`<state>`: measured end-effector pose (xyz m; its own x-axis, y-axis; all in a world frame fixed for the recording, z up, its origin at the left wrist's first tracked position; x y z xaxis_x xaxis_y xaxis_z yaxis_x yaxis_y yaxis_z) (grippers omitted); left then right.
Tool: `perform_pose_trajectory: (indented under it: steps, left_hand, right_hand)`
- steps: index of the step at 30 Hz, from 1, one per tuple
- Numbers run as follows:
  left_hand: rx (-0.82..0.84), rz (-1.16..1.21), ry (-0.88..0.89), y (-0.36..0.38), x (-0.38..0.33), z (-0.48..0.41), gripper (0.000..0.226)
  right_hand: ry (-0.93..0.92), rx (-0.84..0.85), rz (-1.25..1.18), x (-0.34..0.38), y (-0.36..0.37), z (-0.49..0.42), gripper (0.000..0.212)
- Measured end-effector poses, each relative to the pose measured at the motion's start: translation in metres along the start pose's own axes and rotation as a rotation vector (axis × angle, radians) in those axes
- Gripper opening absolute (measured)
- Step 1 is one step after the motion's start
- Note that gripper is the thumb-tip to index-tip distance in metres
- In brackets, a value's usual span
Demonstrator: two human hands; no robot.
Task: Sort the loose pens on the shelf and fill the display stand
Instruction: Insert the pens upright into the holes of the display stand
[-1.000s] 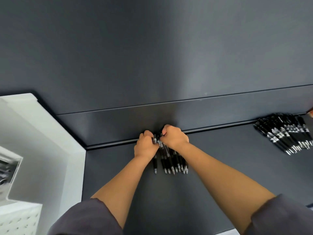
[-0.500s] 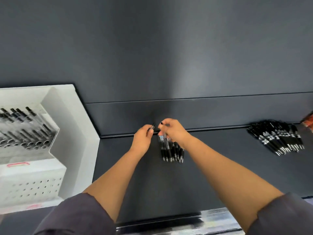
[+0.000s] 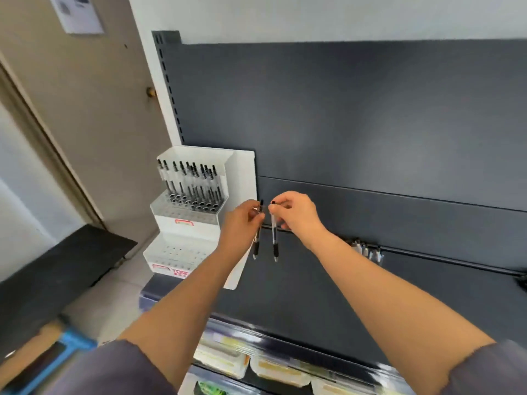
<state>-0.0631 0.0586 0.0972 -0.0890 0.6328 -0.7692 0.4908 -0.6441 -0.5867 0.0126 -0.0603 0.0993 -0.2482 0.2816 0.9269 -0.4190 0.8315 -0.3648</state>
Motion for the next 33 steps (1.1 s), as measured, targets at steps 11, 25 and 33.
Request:
perform_pose_trajectory:
  steps: [11,25,33]
  left_hand:
    - [-0.414,-0.061,0.045,-0.195,0.055,-0.024,0.018]
    - [-0.291,-0.066,0.155,-0.207,0.114,-0.120,0.013]
    - [-0.145,-0.199,0.202,-0.175,0.130,-0.129,0.021]
  right_hand:
    - [-0.374,0.027,0.176,0.144,0.124,-0.046,0.010]
    - [-0.275,-0.123,0.521,0.149,0.189,-0.110,0.010]
    - [-0.292,-0.191,0.897,0.136,0.196,-0.119,0.016]
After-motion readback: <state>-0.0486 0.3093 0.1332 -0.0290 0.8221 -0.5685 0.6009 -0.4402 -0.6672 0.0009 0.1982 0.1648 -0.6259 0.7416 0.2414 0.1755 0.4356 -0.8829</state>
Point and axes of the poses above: each hand's wrist, its own z-axis away from the middle knuckle, its own y-axis out of the palm, x = y × z, the point moved 8 cm from there along -z, towards the middle knuckle, and after that the axes turned 2 degrees about x, right-handed, at the moved point
